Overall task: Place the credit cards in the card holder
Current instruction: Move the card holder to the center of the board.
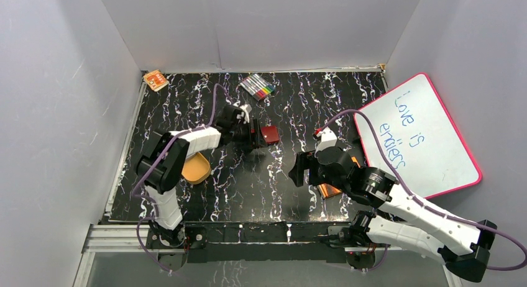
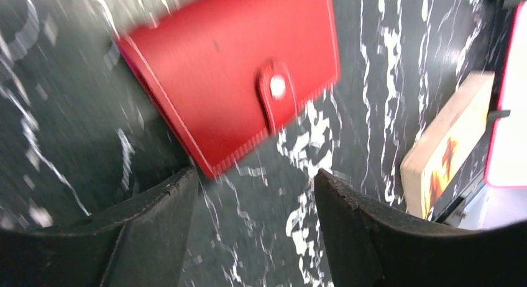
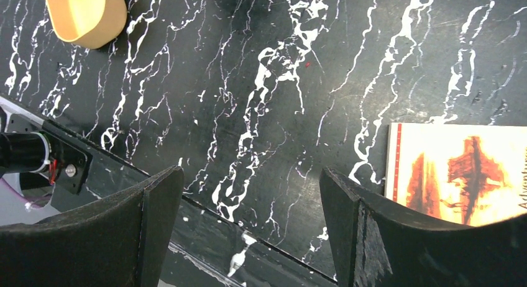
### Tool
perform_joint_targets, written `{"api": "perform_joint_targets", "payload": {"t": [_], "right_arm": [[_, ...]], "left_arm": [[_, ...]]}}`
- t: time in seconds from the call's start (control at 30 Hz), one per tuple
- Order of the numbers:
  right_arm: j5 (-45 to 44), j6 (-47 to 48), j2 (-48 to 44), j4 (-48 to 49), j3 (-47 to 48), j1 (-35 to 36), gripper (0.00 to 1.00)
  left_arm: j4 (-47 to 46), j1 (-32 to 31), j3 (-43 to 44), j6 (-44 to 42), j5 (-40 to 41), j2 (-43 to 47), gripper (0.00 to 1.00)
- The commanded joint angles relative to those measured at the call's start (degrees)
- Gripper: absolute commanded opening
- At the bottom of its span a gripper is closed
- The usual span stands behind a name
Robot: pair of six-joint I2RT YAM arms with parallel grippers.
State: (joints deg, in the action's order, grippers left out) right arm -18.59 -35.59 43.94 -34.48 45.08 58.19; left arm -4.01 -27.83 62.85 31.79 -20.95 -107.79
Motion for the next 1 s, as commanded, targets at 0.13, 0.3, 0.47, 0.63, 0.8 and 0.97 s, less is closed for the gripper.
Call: {"api": "perform_joint_targets", "payload": {"t": [0.13, 0.3, 0.47, 0.63, 0.8, 0.97], "right_arm": [[2.2, -3.9, 1.1, 6.4, -2.3, 0.0, 0.88], [2.4, -4.1, 0.3, 5.2, -2.0, 0.1, 0.88], [2.0, -3.7, 0.1, 3.3, -0.2, 0.1, 0.88], [2.1, -3.5, 0.3, 2.6, 0.9, 0.0, 0.88], [2.8, -3.9, 0.6, 3.2, 0.9, 0.1, 0.88], [2.6, -4.5, 2.1, 6.1, -0.1, 0.0, 0.88]], "left_arm": [[3.6, -0.9, -5.1, 2.8, 10.2, 15.1, 0.7], [7.9, 0.6, 8.8, 0.5, 10.5, 6.9, 0.71], [11.8, 1.2, 23.0, -0.5, 6.8, -6.7, 0.7], [12.7, 1.4, 27.7, -0.6, 5.8, -13.5, 0.7], [12.7, 1.3, 27.4, -0.5, 4.6, -16.4, 0.69], [9.9, 1.1, 21.2, 0.5, 1.5, -14.3, 0.66]]}}
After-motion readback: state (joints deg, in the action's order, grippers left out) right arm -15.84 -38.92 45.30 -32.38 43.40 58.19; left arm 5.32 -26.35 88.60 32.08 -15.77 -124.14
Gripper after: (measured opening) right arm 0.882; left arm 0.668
